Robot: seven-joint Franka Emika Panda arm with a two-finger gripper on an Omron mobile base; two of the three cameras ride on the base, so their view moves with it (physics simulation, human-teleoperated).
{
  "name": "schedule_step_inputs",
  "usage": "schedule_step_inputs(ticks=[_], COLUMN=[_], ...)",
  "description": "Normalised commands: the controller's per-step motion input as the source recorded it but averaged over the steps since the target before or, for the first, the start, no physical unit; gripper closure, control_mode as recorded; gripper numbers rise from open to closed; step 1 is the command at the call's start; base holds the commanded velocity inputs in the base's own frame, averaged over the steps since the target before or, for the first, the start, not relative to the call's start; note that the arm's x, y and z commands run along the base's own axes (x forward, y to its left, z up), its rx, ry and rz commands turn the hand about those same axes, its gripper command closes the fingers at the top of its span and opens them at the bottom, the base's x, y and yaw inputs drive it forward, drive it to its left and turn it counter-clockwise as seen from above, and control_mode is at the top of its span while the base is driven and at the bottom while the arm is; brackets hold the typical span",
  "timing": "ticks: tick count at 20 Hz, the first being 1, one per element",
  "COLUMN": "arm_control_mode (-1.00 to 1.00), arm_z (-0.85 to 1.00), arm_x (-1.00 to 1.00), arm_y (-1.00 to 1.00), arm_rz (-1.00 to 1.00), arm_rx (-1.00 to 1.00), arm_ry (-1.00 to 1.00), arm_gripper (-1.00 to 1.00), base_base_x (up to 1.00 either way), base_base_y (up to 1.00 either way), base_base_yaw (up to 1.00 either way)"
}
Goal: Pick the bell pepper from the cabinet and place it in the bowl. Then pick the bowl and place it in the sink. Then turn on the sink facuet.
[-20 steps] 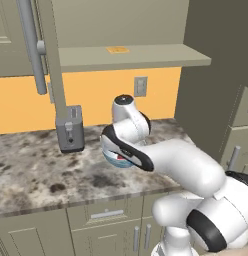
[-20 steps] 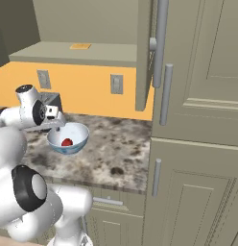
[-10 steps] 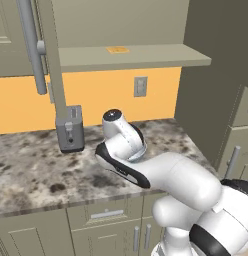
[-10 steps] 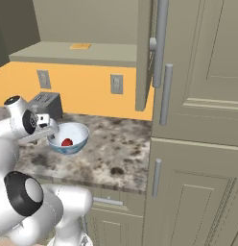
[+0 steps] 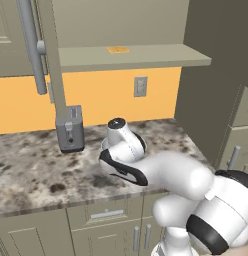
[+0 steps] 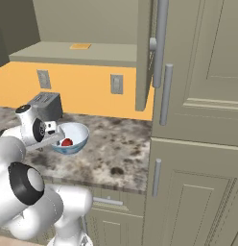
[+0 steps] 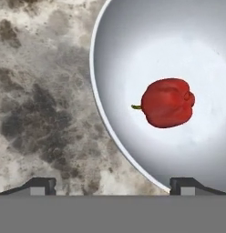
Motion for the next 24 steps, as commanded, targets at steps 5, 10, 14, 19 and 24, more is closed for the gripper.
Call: schedule_step_inputs(ticks=[5, 10, 14, 19, 24], arm_control_mode=[-1.00, -1.00, -1.00, -1.00, -1.00], arm_z=[-0.05, -0.13, -0.36, -0.31, -0.09], arm_x=[0.17, 0.01, 0.00, 0.00, 0.00], arm_y=[-0.02, -0.10, -0.14, -0.12, -0.17], arm_rz=[0.08, 0.10, 0.12, 0.12, 0.08], arm_rx=[-0.03, -0.04, -0.03, -0.02, -0.01], arm_ry=[0.00, 0.00, 0.00, 0.01, 0.00], arm_gripper=[-1.00, -1.00, -1.00, -1.00, -1.00], base_base_x=[0.00, 0.00, 0.00, 0.00, 0.00], base_base_y=[0.00, 0.00, 0.00, 0.00, 0.00], base_base_yaw=[0.00, 0.00, 0.00, 0.00, 0.00])
